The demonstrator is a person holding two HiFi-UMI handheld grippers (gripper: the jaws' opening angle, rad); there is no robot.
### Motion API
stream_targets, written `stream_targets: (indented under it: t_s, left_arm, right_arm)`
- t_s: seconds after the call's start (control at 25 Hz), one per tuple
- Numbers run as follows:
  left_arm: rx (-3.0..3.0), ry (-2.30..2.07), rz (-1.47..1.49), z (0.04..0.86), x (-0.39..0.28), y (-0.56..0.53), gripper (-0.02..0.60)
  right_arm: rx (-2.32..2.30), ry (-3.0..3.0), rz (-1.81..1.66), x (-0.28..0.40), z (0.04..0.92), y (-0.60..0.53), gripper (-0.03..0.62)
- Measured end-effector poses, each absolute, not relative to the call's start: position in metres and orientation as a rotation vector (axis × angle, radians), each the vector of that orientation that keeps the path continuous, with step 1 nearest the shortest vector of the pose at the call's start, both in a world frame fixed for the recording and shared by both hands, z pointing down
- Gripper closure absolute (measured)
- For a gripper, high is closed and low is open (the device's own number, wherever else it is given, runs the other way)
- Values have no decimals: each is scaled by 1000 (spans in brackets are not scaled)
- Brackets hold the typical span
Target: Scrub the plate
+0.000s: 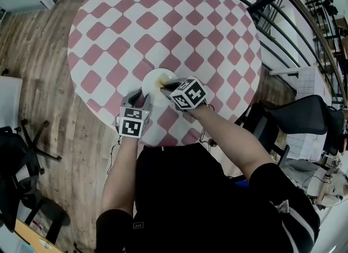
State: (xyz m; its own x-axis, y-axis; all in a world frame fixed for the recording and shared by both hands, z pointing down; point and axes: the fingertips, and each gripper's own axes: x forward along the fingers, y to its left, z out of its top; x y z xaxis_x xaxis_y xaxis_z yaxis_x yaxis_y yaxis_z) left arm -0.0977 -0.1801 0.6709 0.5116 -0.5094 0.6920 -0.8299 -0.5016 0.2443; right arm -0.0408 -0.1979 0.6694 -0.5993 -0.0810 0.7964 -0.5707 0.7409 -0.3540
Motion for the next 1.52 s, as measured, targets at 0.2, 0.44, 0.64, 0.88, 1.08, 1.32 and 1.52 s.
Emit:
stream_targets:
  t_s: [0.2,0.44,0.64,0.88,1.08,1.32,1.52]
  left_arm:
    - [2190,-1090,735,670,-98,-181,468]
    - [2181,-1092,732,670,-99,-181,468]
    - [2178,-1089,732,669,-99,-182,468]
    - [2177,-1081,735,670,-98,-182,469]
    - [2188,-1084,742,670,-97,-180,469]
    - [2200,-1093,741,668,-94,-181,469]
    - [2192,-1103,735,669,-98,-181,469]
  right_arm:
    - [576,-2120,751,-27,668,-233,556]
    - [827,-2079,672,15,650,-268,556]
    - [581,-2180,792,-16,627,-204,556]
    - [408,-2111,841,-44,664,-159,556]
    - [397,-2125,771,-68,667,-186,556]
    - [486,-2139,658,-79,664,-235,556]
    - [695,-2119,559,-43,652,-276,556]
